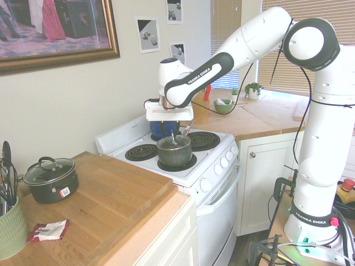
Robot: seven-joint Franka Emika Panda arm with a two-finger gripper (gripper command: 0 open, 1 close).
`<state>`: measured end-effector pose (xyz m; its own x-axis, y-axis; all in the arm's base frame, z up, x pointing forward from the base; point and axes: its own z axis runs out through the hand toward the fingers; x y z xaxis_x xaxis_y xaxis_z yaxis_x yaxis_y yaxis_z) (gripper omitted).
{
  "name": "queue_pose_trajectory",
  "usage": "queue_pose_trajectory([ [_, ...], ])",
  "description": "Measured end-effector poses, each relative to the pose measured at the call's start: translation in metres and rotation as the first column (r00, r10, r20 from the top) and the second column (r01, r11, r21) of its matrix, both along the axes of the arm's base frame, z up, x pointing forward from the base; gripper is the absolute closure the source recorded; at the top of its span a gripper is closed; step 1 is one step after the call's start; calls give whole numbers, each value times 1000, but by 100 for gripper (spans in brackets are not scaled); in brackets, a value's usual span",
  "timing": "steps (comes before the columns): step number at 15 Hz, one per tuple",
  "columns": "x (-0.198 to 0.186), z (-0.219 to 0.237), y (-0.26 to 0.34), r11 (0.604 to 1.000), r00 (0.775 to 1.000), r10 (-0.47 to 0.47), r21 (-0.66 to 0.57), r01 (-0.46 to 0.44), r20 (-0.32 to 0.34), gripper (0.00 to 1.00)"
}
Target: Cover the lid of the pot
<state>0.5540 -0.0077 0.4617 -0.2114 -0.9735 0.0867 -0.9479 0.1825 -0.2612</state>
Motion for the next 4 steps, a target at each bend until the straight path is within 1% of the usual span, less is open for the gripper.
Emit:
queue_pose_trajectory([
  [2,-5,30,3,1000,999,3,-1,-3,44,0],
  [4,-19,65,10,1000,996,10,-2,-10,85,0],
])
